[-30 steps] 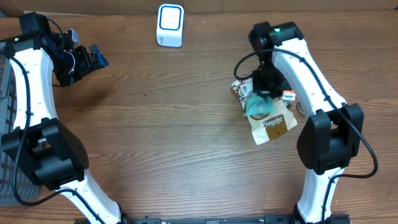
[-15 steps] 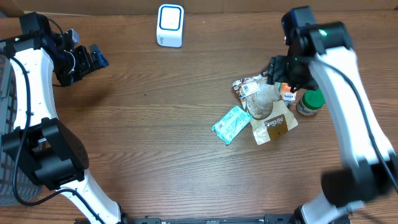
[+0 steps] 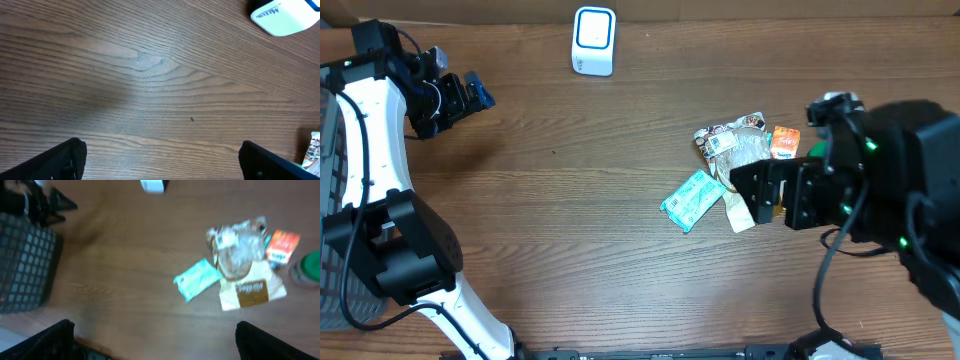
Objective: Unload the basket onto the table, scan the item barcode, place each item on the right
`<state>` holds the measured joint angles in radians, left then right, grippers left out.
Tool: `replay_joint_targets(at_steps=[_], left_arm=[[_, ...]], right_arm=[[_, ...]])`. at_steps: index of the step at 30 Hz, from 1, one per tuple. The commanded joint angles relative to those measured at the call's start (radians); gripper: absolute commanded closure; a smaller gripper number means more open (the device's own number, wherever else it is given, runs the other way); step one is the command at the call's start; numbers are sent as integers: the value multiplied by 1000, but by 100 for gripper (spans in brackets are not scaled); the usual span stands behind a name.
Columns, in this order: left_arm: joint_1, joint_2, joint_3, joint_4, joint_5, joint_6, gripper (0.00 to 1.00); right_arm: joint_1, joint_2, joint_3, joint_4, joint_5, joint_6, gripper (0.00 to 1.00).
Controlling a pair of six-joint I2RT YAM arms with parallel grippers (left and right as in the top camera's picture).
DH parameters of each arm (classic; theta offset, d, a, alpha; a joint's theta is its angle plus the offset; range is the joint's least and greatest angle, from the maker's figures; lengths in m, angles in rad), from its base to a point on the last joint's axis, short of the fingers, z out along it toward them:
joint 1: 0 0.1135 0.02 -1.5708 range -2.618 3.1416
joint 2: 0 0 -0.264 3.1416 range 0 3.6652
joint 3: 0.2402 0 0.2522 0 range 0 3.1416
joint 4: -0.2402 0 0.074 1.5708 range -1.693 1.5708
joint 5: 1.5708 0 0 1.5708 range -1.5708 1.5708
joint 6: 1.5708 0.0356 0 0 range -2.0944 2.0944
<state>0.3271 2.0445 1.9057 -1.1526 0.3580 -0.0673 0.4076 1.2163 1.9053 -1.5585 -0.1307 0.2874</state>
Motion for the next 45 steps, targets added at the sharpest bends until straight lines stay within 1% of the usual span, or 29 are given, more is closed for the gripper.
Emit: replay_joint_targets(at_steps=[1, 3, 6, 7, 9, 10, 12, 17, 19, 20, 23, 25, 28, 31, 36, 45], left_arm=[[-7, -5, 14, 1, -3, 16, 0], [-7, -5, 14, 1, -3, 16, 0], [-7, -5, 14, 1, -3, 16, 0], [-7, -5, 14, 1, -3, 16, 0], [-7, -5, 14, 1, -3, 16, 0], [-7, -5, 14, 1, -3, 16, 0], [-7, -5, 14, 1, -3, 16, 0], [-7, -5, 14, 1, -3, 16, 0], [-7, -5, 14, 1, -3, 16, 0], [-7, -5, 14, 1, -3, 16, 0], [-7, -5, 14, 1, -3, 16, 0], [-7, -5, 14, 1, -2, 16, 0], [-7, -5, 14, 1, -3, 16, 1], [-7, -5, 14, 1, -3, 16, 1], [-7, -5, 14, 1, -3, 16, 0], [-7, -5, 14, 1, -3, 16, 0]], right_arm=[[3, -59, 5, 48, 117, 5, 0], [-10, -73, -15, 63, 176, 5, 0], [-87, -126, -100, 142, 207, -3, 0], [-130, -166, -172, 206, 198, -4, 0], [-204, -288, -373, 365, 145, -7, 0], [-220, -328, -431, 407, 127, -7, 0], [-261, -474, -659, 569, 110, -8, 0], [-354, -763, -1115, 905, 28, -8, 0], [-381, -845, -1254, 1021, -9, -8, 0], [-395, -910, -1361, 1119, -24, -12, 0], [-399, -1047, -1601, 1344, -25, -26, 0], [-399, -1103, -1696, 1420, -21, -26, 0], [-399, -1177, -1804, 1481, -11, -26, 0], [-399, -1207, -1851, 1472, 53, -26, 0], [-399, -1214, -1895, 1477, 74, -26, 0], [-394, -1213, -1897, 1482, 69, -26, 0]])
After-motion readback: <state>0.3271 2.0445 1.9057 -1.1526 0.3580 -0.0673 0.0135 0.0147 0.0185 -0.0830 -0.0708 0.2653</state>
